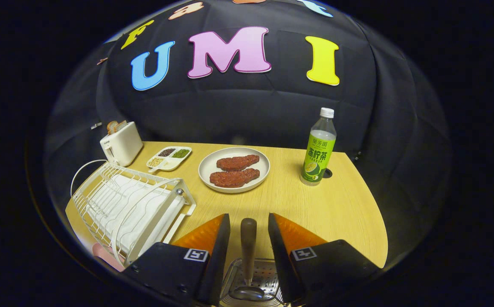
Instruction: Take the plate from the dish rack, then take the spoon from the basket and place it into the plate.
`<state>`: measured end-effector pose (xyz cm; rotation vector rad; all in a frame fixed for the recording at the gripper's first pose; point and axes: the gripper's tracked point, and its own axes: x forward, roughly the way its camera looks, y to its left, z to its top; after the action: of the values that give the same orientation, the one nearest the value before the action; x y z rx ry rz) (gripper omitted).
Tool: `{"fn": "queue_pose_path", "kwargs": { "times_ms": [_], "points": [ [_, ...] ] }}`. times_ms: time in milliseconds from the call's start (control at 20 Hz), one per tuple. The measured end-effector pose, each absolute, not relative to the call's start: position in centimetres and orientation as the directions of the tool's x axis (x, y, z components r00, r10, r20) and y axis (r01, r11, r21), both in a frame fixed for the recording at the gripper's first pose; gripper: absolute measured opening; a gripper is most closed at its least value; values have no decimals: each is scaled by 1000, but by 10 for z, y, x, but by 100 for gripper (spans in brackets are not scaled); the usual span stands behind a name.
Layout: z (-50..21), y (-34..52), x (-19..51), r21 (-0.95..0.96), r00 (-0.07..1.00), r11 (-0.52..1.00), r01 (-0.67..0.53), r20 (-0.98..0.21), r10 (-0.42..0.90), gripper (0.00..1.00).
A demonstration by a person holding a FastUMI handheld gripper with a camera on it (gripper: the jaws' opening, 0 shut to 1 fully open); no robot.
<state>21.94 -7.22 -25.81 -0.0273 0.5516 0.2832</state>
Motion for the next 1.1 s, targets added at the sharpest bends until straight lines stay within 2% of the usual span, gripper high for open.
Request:
{"fn": "queue_pose_path", "kwargs": {
  "times_ms": [150,250,600,1100],
  "points": [
    [-270,-71,215,26,791,959,-281,-559,247,47],
    [-272,-73,215,15,788,961,-276,-570,235,18],
    [-252,-73,203,31,796,961,-273,-554,244,13],
    [-141,-91,165,-3,888,990,-144,-442,128,13]
  ]
}}
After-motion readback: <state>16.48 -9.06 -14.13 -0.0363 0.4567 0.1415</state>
